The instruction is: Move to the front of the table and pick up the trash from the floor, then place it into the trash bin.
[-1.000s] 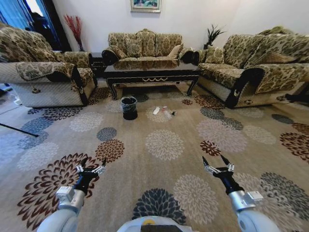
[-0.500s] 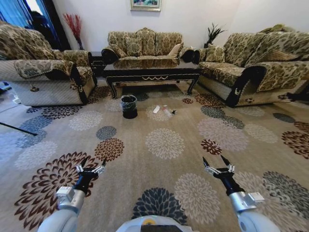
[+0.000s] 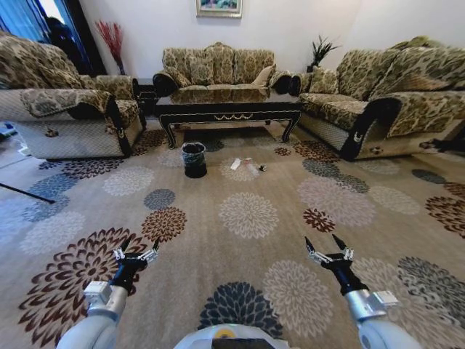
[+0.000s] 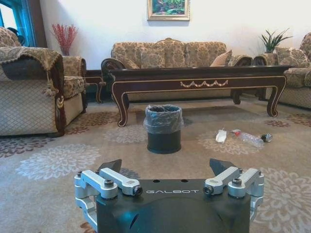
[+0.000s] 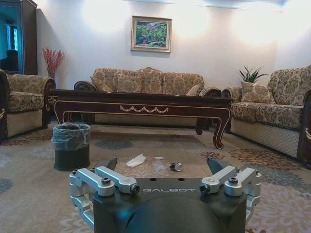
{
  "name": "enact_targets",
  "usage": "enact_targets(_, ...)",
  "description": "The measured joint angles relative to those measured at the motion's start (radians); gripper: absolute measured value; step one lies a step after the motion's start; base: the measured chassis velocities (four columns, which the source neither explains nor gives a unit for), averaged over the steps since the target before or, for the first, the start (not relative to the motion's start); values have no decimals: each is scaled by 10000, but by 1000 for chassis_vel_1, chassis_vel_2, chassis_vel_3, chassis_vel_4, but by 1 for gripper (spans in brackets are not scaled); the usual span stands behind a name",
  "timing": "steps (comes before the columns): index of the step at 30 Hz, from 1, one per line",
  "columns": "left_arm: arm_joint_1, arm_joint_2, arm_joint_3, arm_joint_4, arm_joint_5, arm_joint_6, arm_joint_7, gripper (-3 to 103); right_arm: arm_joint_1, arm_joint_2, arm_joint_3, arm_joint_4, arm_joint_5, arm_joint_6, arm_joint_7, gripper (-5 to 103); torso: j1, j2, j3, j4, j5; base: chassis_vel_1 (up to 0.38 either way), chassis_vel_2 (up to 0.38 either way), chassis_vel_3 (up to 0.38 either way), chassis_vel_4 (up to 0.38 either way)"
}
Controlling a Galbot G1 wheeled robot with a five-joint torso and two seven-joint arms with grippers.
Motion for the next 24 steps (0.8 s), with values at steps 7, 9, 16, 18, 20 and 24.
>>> enact_targets(7, -25, -19, 44, 164, -212, -1118, -197, 100, -16, -21, -11, -16, 12, 72, -107, 100, -2, 0, 28, -1, 0, 0, 0, 0, 0)
enact_targets(9, -31, -20, 43, 167, -296, -1168, -205, 100, -15, -24, -15, -40, 11, 109, -144, 100, -2, 0, 33, -1, 0, 0, 0, 0, 0)
enact_targets(16, -67, -30, 25, 296, -278, -1270, -210, 100, 49, -35, -58, -144, -28, 237, -240, 100, -2, 0, 54, -1, 0, -5, 6, 8, -6)
enact_targets(18, -83, -71, 43, 368, -249, -1298, -216, 100, 59, -41, -93, -155, -92, 286, -276, 100, -2, 0, 61, 0, 0, -42, 60, 58, -57)
enact_targets(20, -85, -79, 51, 387, -248, -1306, -217, 100, 65, -41, -102, -161, -97, 287, -277, 100, -2, -1, 65, -1, 0, -67, 71, 61, -76)
enact_targets(24, -102, -94, 58, 423, -262, -1315, -225, 100, 81, -76, -111, -198, -113, 288, -280, 100, -1, 0, 73, -1, 0, -133, 117, 139, -132)
